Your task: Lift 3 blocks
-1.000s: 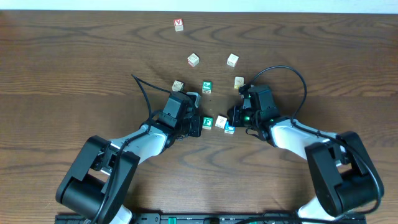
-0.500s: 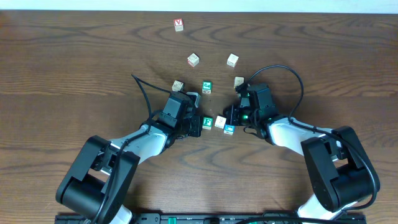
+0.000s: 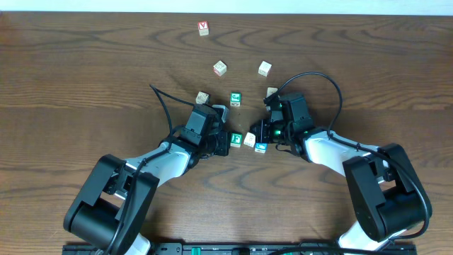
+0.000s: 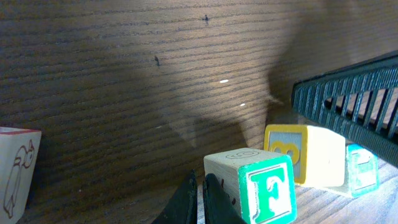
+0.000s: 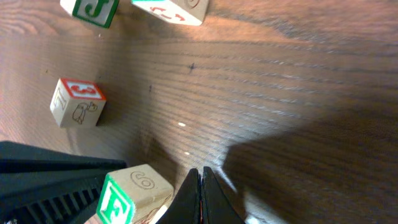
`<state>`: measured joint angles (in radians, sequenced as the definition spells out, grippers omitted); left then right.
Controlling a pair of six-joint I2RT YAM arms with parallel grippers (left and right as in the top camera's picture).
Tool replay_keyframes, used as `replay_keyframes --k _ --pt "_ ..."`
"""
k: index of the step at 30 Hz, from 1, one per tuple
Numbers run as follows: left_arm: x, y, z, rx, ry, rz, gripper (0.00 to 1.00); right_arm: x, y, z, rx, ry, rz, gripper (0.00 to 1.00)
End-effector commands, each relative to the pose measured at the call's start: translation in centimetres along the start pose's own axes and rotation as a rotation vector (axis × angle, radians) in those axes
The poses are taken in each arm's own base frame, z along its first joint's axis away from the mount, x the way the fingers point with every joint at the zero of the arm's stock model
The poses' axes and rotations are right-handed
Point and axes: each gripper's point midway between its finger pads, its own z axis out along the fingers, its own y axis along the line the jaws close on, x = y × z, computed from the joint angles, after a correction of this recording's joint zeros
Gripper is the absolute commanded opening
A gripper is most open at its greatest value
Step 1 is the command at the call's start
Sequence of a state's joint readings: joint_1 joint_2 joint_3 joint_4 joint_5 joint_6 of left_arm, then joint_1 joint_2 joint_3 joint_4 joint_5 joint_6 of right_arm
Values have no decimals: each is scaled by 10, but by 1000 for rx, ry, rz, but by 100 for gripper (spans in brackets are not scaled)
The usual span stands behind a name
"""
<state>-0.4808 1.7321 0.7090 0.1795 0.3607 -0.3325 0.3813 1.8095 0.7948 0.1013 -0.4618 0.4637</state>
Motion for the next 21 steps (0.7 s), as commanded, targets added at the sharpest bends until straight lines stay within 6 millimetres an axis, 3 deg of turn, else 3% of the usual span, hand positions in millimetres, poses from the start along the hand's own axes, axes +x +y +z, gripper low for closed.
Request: replay_keyframes --k 1,13,21 --pt "3 2 3 -10 12 15 7 1 8 4 -23 13 -35 1" --pt "3 2 3 -10 12 15 7 9 4 3 -7 46 -40 1" --pt "3 2 3 -10 12 15 7 1 6 2 -27 19 -72 1"
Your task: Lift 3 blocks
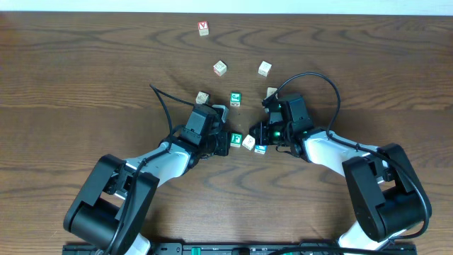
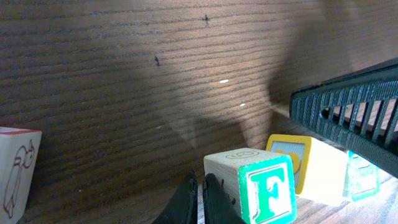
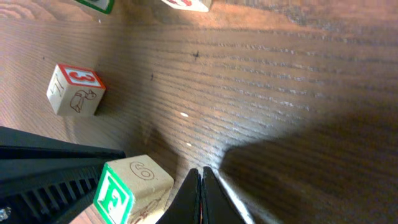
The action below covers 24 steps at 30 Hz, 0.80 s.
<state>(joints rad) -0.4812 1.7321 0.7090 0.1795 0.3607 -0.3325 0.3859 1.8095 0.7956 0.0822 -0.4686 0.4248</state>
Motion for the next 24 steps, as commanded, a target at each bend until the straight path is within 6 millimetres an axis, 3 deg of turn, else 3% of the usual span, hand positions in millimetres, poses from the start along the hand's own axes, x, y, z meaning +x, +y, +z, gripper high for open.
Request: replay_keyframes --k 1,19,24 --pt "3 2 3 -10 12 15 7 -3 8 2 -41 4 -52 1" --pt "3 3 3 -13 10 15 7 3 19 1 -106 32 -138 1" --pt "4 3 3 -15 15 13 7 -14 -22 -4 76 -43 44 1"
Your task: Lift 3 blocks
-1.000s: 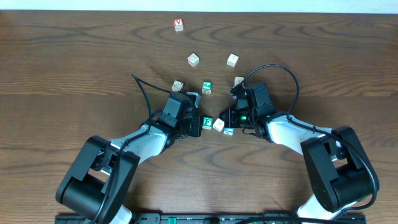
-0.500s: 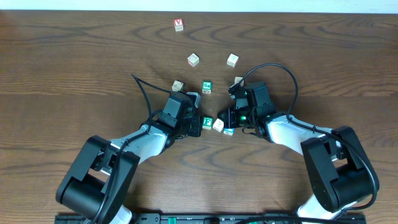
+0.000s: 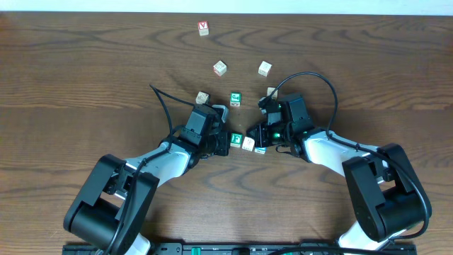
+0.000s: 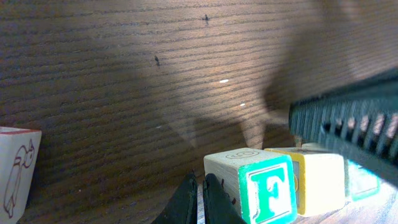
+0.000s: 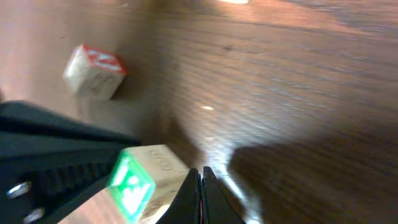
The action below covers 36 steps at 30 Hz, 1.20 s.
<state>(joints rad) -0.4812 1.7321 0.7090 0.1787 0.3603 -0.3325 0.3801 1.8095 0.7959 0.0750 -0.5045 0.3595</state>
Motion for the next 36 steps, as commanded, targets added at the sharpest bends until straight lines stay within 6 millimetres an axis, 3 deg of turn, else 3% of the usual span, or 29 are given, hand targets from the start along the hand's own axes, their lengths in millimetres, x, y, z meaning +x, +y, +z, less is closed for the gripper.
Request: replay_keyframes --k 1,8,11,12,19,25,36 --pt "5 3 3 -16 18 12 7 -18 -33 -8 116 -67 135 1" --pt "11 6 3 -26 44 34 7 -25 -76 -42 200 -90 292 1" --pt "10 6 3 -25 40 36 7 -6 -88 -53 239 -27 365 1" --pt "10 6 3 -25 40 36 7 10 -90 -55 259 31 397 1" --pt "10 6 3 -22 41 88 7 52 -70 -53 241 206 445 1" --pt "9 5 3 -20 37 101 7 56 -47 -43 169 239 385 1" --pt "10 -1 3 12 44 102 7 53 -33 -34 143 228 324 1"
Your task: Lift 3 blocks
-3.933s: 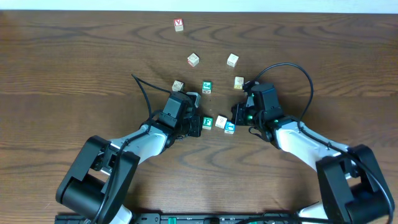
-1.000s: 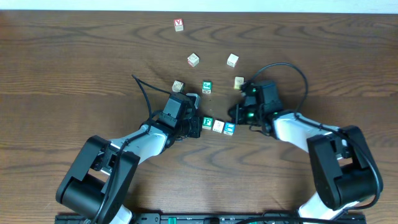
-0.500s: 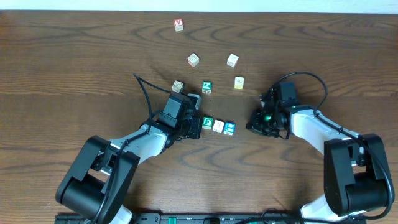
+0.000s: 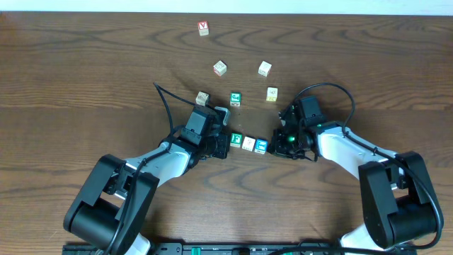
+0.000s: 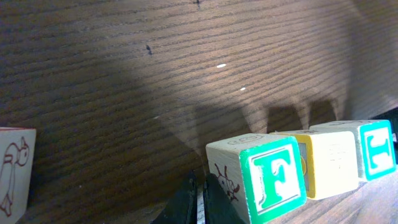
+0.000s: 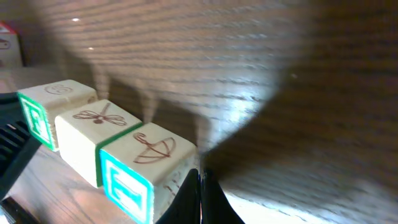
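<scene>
Three blocks form one tight row: a green F block, a yellow-edged block and a blue E block. My left gripper is shut, its tips against the F block. My right gripper is shut too, its tips against the E block. The row is squeezed between the two grippers. Its shadows fall apart from it on the wood, so it looks slightly raised, but I cannot tell for sure.
Loose blocks lie further back: a red V block, two pale ones, a green one, and others. A duck-picture block stands left of my left gripper.
My right gripper was up beside the yellow and blue blocks; it now sits at the row's right end against the E block. The three blocks have gone from loosely grouped to one straight row.
At first the F block sat by my shut left gripper, with the yellow and blue blocks a little apart to its right beside my right gripper. They stood closer at each later moment, the yellow touching F. Now all three are pinched between both grippers.
</scene>
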`<state>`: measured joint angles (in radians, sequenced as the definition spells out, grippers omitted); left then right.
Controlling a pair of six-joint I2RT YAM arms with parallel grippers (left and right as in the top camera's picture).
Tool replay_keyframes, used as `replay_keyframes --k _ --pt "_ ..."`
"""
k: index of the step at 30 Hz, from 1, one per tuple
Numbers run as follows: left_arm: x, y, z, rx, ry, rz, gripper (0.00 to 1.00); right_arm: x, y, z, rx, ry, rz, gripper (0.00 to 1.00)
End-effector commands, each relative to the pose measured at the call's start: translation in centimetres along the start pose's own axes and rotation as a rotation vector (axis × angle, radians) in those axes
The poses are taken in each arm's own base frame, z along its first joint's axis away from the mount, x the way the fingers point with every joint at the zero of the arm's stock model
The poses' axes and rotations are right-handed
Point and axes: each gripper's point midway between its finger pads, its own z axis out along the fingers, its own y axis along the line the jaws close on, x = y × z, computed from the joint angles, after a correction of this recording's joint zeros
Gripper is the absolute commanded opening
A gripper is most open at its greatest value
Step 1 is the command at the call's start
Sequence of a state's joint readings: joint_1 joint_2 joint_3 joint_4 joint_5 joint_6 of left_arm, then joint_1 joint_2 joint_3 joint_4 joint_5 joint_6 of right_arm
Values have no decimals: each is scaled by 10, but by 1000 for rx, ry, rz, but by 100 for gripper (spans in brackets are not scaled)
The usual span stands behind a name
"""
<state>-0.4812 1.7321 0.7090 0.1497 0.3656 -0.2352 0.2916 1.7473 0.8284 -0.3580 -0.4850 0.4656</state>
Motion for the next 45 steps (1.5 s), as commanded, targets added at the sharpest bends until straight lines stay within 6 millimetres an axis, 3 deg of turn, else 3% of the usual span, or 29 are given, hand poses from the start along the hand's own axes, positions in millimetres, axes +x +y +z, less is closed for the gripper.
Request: replay_keyframes --k 1,13,28,45 --pt "3 -3 3 18 16 13 7 3 2 4 -14 9 -17 1" --pt "1 -17 2 96 14 22 7 4 9 7 -27 11 -51 1" --pt "12 -14 2 84 56 6 7 1 20 10 -46 -12 -89 1" --pt "16 -12 2 79 74 2 7 -7 4 9 43 -52 -143 1"
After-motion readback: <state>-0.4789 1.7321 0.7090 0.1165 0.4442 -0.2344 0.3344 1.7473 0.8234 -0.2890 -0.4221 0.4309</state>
